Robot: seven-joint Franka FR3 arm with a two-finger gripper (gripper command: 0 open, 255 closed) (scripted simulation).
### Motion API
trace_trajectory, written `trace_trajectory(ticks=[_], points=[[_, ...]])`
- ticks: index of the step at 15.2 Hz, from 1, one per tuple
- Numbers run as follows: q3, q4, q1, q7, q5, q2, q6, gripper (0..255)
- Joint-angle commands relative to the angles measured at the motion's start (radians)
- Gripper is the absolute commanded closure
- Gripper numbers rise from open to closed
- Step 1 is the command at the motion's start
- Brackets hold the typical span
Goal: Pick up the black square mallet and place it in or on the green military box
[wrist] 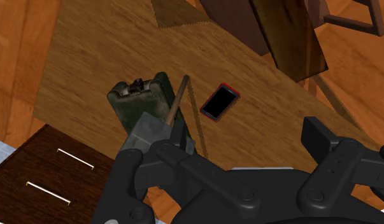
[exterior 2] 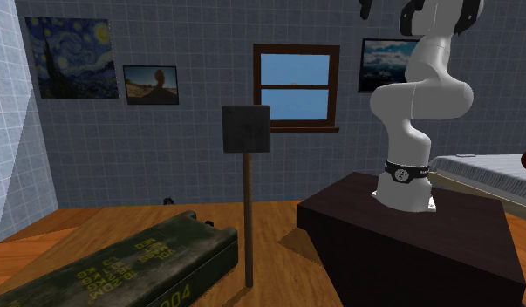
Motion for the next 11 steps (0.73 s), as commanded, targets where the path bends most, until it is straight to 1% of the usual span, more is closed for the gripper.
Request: trace_trajectory(ticks=[1, 6, 9, 11], points=[[0.000, 0.000, 0.000, 0.000, 0.000, 0.000, 0.000, 0], [-0.171, -0.280, 0.019, -0.185, -0.024, -0.226, 0.220, 0], [-0.299, -0.418, 0.017, -0.309, -0.053, -0.331, 0.344, 0], [-0.399, -0.495, 0.010, -0.400, -0.079, -0.381, 0.427, 0]])
